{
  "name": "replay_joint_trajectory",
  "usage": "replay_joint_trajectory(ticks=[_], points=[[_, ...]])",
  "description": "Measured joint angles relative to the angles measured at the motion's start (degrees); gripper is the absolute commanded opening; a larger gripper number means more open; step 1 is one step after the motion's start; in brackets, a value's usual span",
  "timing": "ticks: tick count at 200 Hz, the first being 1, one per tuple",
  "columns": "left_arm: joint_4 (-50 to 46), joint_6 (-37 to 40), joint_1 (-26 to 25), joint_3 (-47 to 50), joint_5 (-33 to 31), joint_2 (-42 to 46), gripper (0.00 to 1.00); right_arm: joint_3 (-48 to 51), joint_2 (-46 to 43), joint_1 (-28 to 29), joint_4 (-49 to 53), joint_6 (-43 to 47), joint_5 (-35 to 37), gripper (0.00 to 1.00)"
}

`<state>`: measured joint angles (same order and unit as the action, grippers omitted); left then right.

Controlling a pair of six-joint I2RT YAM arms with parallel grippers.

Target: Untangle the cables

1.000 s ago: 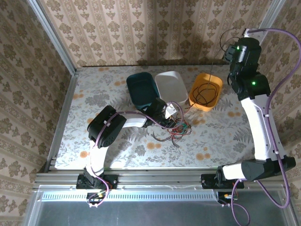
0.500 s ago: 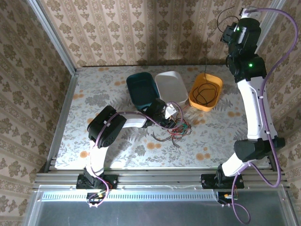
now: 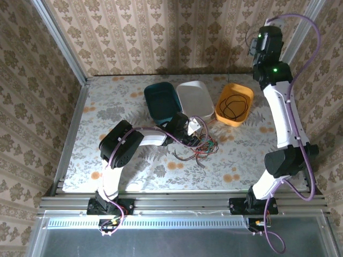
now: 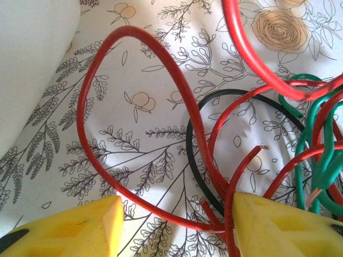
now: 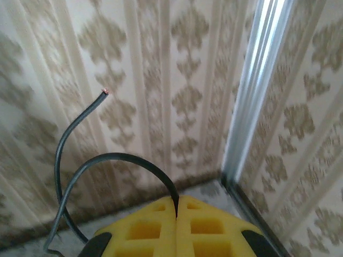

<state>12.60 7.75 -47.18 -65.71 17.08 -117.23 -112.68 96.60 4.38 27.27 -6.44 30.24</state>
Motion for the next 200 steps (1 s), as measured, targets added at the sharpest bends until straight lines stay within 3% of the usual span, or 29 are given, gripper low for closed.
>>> replay_joint_trajectory(ticks=[97,159,200], points=[[-0.59,0.0,0.02,0.46,-0.59,0.68,0.58,23.74,-6.29,3.41,8.22,-11.87,6.73,0.0],[-0.59,0.0,0.02,0.76,-0.57,0.87,0.58,36.52,-7.32,4.9,12.83,-33.09,8.0,0.0],[-1.6,0.0,0.07,1.57,-0.63,1.9,0.59,37.13,-2.32,4.33,14.21,-44.28,6.25,0.0]])
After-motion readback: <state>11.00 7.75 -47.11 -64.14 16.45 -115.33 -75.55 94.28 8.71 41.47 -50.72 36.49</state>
